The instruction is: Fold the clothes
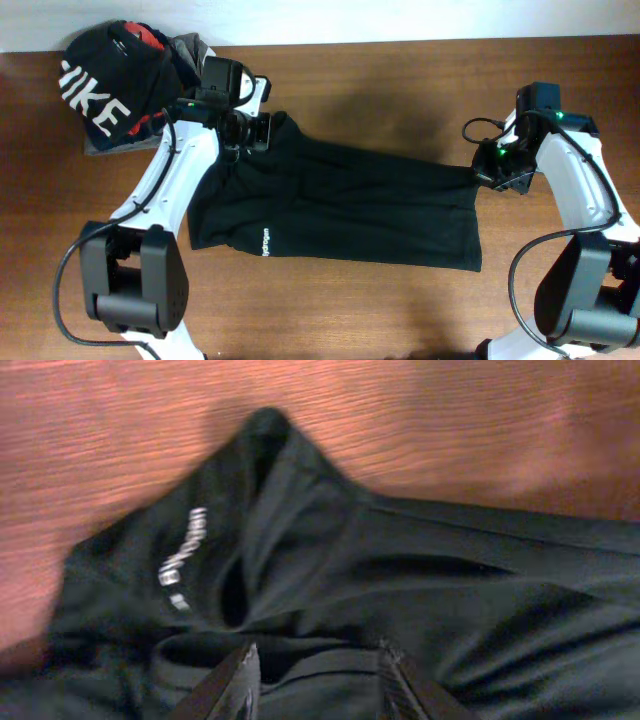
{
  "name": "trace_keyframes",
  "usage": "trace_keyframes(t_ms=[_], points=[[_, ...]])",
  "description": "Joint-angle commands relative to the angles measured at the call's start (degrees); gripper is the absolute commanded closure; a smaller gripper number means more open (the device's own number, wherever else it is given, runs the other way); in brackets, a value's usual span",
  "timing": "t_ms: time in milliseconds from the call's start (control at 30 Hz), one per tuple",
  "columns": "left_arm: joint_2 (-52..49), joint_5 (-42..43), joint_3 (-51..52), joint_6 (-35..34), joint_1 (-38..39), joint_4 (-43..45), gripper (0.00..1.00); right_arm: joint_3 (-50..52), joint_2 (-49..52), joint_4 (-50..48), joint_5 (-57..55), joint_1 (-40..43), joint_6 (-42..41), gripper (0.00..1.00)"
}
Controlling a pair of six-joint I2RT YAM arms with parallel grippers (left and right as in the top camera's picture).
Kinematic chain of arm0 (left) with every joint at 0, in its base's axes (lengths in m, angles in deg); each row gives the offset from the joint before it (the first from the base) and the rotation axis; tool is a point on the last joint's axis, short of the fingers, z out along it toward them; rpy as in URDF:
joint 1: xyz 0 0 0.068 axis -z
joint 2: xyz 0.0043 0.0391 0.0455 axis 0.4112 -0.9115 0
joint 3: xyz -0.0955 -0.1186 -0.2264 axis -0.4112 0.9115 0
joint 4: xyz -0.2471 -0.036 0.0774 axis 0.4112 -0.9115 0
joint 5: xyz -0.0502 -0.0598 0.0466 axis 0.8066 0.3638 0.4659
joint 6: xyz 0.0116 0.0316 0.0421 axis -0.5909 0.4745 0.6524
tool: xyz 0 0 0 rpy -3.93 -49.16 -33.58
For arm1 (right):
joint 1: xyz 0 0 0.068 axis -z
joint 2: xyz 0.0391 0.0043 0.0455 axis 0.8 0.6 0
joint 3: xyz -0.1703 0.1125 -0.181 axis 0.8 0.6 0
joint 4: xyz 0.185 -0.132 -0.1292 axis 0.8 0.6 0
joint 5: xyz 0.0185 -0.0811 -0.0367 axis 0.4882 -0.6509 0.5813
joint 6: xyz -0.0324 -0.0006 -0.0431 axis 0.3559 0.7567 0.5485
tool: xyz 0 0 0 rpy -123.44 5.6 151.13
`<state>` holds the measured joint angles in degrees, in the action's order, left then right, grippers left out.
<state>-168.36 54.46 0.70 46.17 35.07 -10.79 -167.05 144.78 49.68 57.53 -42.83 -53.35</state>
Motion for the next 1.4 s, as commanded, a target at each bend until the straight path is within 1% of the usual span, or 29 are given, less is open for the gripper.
trace_keyframes(t_ms=[0, 67, 100, 133, 300, 533, 733, 1033, 1167, 1200, 1233, 1300, 1333, 1367], points=[[-3.78, -5.64, -0.59, -0.92, -0.83, -0.44, 0.61, -0.5, 0.26, 0.07, -1.55, 0.15, 0.52, 0.96], [-5.77, -5.66, -0.59, -0.17, -1.57, -0.68, 0.61, -0.5, 0.26, 0.11, -1.55, 0.17, 0.55, 0.96], [-7.32, -5.62, -0.59, 2.1, -2.4, -0.9, 0.61, -0.5, 0.26, 0.22, -1.57, 0.17, 0.57, 0.96], [-8.0, -5.62, -0.59, 2.95, -2.78, -0.9, 0.61, -0.5, 0.26, 0.26, -1.57, 0.17, 0.57, 0.96], [-8.48, -5.64, -0.59, 6.69, -3.74, -0.66, 0.61, -0.5, 0.26, 0.07, -1.55, 0.17, 0.55, 0.96], [-8.9, -5.51, -0.59, 6.75, -3.72, 1.05, 0.61, -0.5, 0.26, 0.33, -1.55, 0.17, 0.55, 0.96], [-9.22, -3.67, -0.59, 7.82, -3.72, 1.97, 0.61, -0.5, 0.26, 0.44, -1.55, 0.17, 0.55, 0.96], [-13.53, -3.63, -0.59, 7.8, -3.72, 2.08, 0.61, -0.5, 0.26, 0.74, -1.55, 0.17, 0.55, 0.96], [-13.57, -3.61, -1.03, 7.8, -3.67, 2.56, 0.62, -0.5, 0.26, 0.72, -1.55, 0.17, 0.55, 0.96], [-13.57, -3.61, -1.27, 7.8, -3.67, 2.58, 0.62, -0.5, 0.26, 0.72, -1.55, 0.17, 0.55, 0.96], [-13.57, -3.61, -1.36, 7.8, -3.67, 2.78, 0.68, -0.5, 0.26, 0.72, -1.55, 0.17, 0.55, 0.96], [-13.57, -3.58, -1.64, 7.78, -3.67, 2.8, 0.83, -0.5, 0.26, 0.72, -1.55, 0.17, 0.55, 0.96], [-13.57, -3.19, -1.75, 7.78, -3.67, 2.8, 0.87, -0.5, 0.26, 0.72, -1.57, 0.17, 0.55, 0.96], [-13.57, -2.95, -1.9, 7.78, -3.67, 2.75, 0.94, -0.5, 0.26, 0.72, -1.57, 0.17, 0.55, 0.96]])
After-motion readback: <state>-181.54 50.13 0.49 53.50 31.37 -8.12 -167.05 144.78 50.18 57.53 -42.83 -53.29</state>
